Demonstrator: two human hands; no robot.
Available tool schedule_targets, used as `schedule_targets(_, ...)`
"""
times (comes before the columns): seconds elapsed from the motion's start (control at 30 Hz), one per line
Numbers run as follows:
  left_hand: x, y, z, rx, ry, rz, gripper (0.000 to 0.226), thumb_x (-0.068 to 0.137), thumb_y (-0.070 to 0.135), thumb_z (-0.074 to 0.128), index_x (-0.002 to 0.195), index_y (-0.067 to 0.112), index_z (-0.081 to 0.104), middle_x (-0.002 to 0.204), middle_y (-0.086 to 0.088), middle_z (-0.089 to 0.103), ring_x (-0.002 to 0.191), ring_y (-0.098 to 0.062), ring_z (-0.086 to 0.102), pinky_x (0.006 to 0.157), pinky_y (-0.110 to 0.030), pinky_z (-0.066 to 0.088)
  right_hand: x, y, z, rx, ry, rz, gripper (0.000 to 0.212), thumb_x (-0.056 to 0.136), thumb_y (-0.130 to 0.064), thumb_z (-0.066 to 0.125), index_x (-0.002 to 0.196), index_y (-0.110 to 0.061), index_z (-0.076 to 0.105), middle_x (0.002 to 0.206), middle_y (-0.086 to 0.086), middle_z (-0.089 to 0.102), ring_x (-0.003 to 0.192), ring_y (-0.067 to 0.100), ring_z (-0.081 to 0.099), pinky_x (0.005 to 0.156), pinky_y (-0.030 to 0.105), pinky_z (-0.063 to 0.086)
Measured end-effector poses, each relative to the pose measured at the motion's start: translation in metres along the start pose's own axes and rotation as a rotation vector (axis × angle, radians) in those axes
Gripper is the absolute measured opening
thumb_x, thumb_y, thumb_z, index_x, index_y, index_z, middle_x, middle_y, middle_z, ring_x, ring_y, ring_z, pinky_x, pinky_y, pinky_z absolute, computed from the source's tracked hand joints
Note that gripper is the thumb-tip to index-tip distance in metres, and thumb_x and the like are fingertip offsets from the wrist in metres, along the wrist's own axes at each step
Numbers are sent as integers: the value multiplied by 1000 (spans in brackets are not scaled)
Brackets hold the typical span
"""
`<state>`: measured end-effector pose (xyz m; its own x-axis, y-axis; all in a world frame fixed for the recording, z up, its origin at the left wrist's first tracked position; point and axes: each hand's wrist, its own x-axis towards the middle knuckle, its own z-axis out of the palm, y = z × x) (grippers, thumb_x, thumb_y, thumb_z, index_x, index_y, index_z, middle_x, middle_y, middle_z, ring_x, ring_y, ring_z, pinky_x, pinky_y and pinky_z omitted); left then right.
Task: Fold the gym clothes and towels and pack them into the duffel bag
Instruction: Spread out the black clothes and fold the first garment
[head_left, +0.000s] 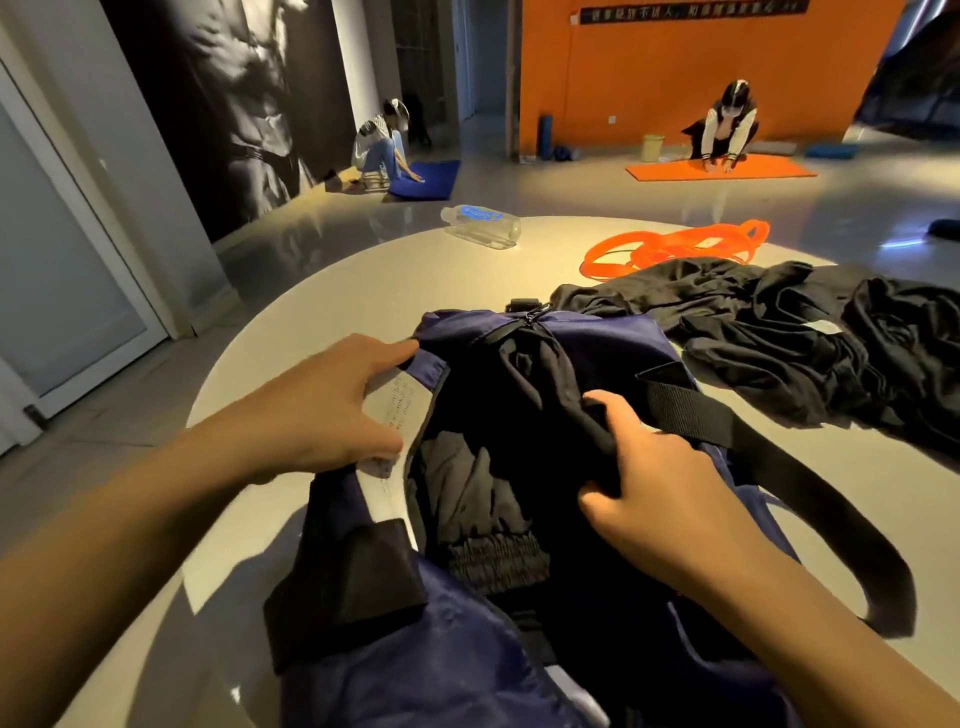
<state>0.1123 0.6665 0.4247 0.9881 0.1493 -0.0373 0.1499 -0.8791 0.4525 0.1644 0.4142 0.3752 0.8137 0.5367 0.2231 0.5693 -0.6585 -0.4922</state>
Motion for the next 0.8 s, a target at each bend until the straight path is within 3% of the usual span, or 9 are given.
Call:
schedule_targets(0.17, 3, 11, 50, 147, 63, 85, 88, 67, 61, 44, 149, 38, 24, 148, 15, 29, 129, -9, 38, 93, -24, 36, -3, 5, 9, 336, 5, 3, 55, 81, -16, 59, 117, -51, 37, 105, -20, 59, 98, -4, 56, 76, 13, 47)
schedule_targets(0.27, -4, 17, 70, 241, 379, 198, 68, 78, 68, 35, 134, 32, 52, 140, 10, 45, 121, -19, 43, 90, -34, 43, -1, 4, 17, 376, -18, -18, 64, 76, -31, 57, 135, -45, 37, 125, -20, 54, 116, 0, 51, 94, 31, 48)
schedule_targets(0.33, -7, 27, 77, 93, 460, 231, 64, 80, 69, 32, 119, 30, 64, 124, 11, 56, 114, -14, 46, 90, -33, 44, 0, 3, 18, 385, -29, -40, 67, 76, -36, 59, 137, -48, 33, 128, -20, 49, 119, -3, 46, 100, 28, 44)
schedule_targets(0.47, -7, 38, 92, -307, 314, 46, 78, 63, 83, 32, 125, 42, 55, 119, 15, 51, 114, 2, 42, 96, -24, 41, -1, -2, 22, 541, -183, -61, 69, 77, -26, 72, 120, -63, 33, 124, -27, 46, 115, -17, 42, 95, 8, 39)
schedule_targets(0.53, -2, 36, 98, -398, 322, 76, 58, 69, 74, 50, 116, 42, 62, 109, 18, 61, 109, 0, 51, 91, -27, 47, -5, -4, 21, 767, -307, -25, 65, 70, -25, 73, 120, -58, 49, 122, -25, 58, 113, -9, 53, 93, 17, 47)
schedule_targets(0.6, 1, 35, 99, -483, 355, 105, 18, 81, 42, 69, 99, 41, 68, 94, 17, 69, 95, -1, 60, 84, -27, 50, -8, -2, 14, 969, -349, 70, 53, 72, -18, 72, 116, -46, 59, 111, -23, 66, 105, -7, 59, 81, 14, 51)
schedule_targets(0.63, 3, 33, 100, -499, 362, 112, 19, 82, 26, 72, 92, 43, 68, 89, 16, 70, 90, -1, 63, 82, -23, 50, -10, 1, 10, 975, -306, 94, 48, 78, -15, 72, 116, -42, 59, 108, -21, 68, 103, -6, 61, 79, 15, 52)
schedule_targets(0.73, 4, 27, 104, -472, 381, 101, 27, 80, 11, 73, 85, 38, 70, 81, 17, 70, 83, 2, 63, 73, -13, 47, -16, 17, 5, 381, 112, 124, 35, 87, -23, 66, 118, -37, 59, 112, -16, 66, 106, 6, 60, 87, 31, 54)
schedule_targets(0.8, 5, 23, 108, -436, 415, 81, 22, 79, 11, 73, 87, 31, 72, 81, 14, 69, 83, -6, 63, 78, -28, 52, -16, 30, 2, -208, 289, 188, 49, 81, -41, 68, 128, -37, 53, 131, -3, 53, 120, 22, 50, 91, 45, 47)
